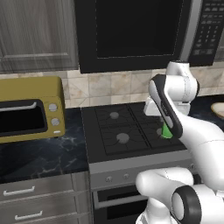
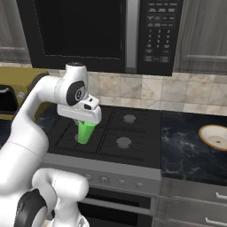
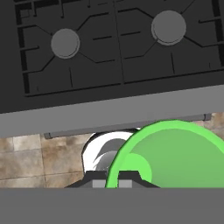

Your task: Pick the cup and bowl from the counter and place them on the counter next to the sink.

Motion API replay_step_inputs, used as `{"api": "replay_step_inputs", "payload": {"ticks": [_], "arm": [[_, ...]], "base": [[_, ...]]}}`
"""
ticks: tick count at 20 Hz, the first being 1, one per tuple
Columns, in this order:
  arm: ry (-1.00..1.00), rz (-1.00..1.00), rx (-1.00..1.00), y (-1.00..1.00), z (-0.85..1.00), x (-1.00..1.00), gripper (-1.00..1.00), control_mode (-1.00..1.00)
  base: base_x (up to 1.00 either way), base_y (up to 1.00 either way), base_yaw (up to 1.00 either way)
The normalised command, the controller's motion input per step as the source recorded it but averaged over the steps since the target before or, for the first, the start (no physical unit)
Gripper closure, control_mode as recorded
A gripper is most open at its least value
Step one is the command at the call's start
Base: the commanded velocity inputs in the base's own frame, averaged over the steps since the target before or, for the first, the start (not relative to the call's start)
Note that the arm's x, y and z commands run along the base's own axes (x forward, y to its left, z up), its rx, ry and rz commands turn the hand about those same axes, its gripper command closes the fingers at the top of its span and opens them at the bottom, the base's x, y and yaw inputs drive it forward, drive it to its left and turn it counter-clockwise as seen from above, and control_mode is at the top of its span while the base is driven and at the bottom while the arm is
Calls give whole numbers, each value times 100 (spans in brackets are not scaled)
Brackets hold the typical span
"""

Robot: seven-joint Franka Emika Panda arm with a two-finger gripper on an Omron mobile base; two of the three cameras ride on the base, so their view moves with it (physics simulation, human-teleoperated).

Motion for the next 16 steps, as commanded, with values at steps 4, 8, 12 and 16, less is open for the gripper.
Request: {"api": "replay_step_inputs", "payload": {"ticks": [4, 8, 12, 16], "arm": [[0, 0, 0, 0, 0, 0, 100, -100], [0, 0, 0, 0, 0, 0, 100, -100], [0, 0, 0, 0, 0, 0, 100, -100], [0, 0, 0, 0, 0, 0, 100, 100]], "base": [[0, 0, 0], [0, 0, 0], [0, 0, 0], [0, 0, 0]]}}
